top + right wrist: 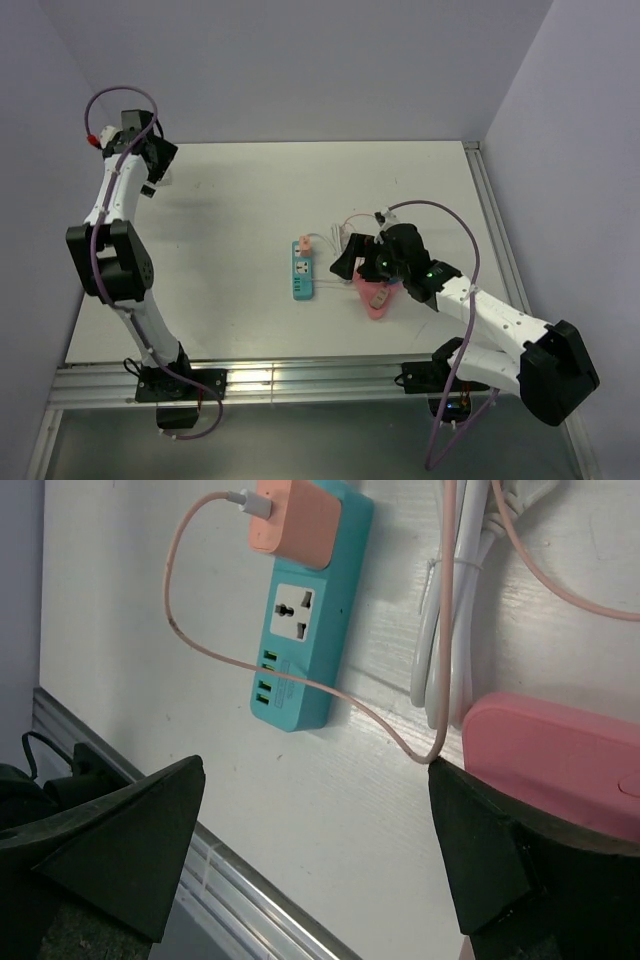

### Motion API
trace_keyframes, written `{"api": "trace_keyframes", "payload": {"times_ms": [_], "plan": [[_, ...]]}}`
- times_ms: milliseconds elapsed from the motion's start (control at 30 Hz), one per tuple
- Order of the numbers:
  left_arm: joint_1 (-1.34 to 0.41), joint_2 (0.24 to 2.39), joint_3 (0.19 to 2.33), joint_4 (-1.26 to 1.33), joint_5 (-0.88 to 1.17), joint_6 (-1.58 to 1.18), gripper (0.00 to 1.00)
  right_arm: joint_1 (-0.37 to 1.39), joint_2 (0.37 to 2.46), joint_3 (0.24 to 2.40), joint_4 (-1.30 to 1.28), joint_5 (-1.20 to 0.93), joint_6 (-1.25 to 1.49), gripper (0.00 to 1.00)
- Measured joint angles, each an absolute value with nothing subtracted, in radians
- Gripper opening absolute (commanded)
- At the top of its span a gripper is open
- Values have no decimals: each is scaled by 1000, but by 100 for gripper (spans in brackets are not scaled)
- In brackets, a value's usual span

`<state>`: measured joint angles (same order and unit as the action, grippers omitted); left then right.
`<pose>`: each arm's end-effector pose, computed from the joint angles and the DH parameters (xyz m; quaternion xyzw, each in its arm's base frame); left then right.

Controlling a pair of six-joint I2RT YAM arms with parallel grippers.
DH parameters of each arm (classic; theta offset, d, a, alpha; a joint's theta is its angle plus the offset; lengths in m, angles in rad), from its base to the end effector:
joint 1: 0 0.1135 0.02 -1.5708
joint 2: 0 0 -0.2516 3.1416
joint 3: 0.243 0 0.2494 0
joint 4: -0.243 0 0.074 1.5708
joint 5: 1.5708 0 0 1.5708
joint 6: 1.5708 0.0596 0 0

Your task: Insert the plug

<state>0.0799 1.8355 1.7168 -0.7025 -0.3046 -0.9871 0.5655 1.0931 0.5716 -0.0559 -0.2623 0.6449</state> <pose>0.4197 0.0515 0.2915 -0.5156 0.7637 -0.0317 0.3871 0.2065 0.1493 0.1966 -0.0277 0.8734 0.3633 0.3231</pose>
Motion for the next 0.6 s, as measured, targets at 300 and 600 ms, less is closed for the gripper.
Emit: {"api": "trace_keyframes", "payload": {"times_ms": [300, 600], "plan": [[182, 2164, 2022, -822, -327, -1049, 99, 567, 955, 576, -157, -208, 611, 100], [167, 2114, 1759, -407, -312, -673, 89, 567, 955, 562, -159, -223, 593, 99]]}}
